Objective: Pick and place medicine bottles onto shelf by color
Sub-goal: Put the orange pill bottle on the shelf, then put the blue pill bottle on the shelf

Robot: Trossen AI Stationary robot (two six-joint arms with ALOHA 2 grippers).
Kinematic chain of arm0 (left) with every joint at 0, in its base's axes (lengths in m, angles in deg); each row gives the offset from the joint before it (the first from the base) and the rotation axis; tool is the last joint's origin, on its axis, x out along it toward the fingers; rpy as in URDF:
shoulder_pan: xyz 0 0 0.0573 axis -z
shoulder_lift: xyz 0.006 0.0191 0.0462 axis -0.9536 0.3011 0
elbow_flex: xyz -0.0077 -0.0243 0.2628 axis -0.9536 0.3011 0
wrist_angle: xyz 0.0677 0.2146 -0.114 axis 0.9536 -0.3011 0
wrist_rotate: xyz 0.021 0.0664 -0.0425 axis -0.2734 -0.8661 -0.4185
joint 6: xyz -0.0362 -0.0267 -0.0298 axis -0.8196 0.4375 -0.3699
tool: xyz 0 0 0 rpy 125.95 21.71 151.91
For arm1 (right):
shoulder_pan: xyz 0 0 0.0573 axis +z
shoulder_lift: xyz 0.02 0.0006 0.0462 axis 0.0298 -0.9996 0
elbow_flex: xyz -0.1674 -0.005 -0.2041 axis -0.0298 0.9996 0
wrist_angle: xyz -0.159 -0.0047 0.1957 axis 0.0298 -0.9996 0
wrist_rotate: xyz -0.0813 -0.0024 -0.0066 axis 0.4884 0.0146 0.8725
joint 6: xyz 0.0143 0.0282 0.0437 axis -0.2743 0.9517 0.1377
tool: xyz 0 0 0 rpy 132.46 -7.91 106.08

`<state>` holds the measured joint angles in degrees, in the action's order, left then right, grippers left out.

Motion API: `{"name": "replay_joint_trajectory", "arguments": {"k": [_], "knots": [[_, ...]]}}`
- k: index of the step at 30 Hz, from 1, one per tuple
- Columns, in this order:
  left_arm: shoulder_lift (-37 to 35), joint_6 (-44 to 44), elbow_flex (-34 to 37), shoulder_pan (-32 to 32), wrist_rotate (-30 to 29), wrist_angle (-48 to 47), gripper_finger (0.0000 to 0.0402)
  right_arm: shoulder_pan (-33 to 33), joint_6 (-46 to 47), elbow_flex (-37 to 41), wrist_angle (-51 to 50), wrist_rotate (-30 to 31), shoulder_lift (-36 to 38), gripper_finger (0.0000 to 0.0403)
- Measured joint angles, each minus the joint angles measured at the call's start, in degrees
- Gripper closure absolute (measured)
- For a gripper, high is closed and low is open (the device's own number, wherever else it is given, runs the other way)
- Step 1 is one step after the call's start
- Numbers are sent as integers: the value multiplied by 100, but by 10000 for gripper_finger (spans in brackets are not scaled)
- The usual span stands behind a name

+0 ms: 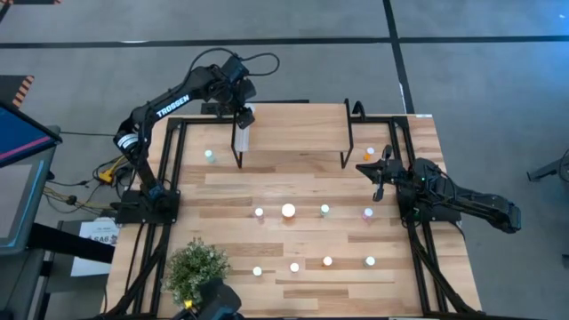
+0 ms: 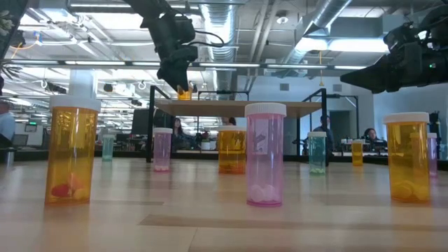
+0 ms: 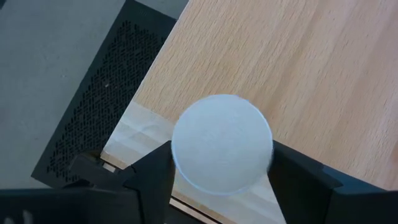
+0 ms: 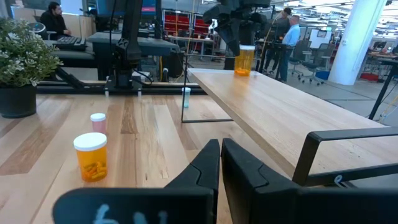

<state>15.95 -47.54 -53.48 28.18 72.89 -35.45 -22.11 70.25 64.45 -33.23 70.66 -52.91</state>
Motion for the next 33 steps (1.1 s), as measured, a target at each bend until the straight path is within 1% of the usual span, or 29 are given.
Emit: {"name": "replay_joint_trajectory", "arguments": {"k": [7, 18, 21, 27, 33], "knots": [[0, 71, 0, 93, 8, 9, 143, 0, -1, 0, -2, 0, 0, 360], [-125, 325, 2, 14, -66, -123, 138, 0, -1, 0, 0, 0, 0, 360], [-320, 411, 2, 5, -71, -146, 138, 1, -1, 0, 0, 0, 0, 360], [-954, 435, 1, -6, -24, -58, 138, 0, -1, 0, -1, 0, 0, 360], [-1521, 322, 45, 49, 643, 12, 138, 2, 0, 0, 0, 1, 0, 360]]}}
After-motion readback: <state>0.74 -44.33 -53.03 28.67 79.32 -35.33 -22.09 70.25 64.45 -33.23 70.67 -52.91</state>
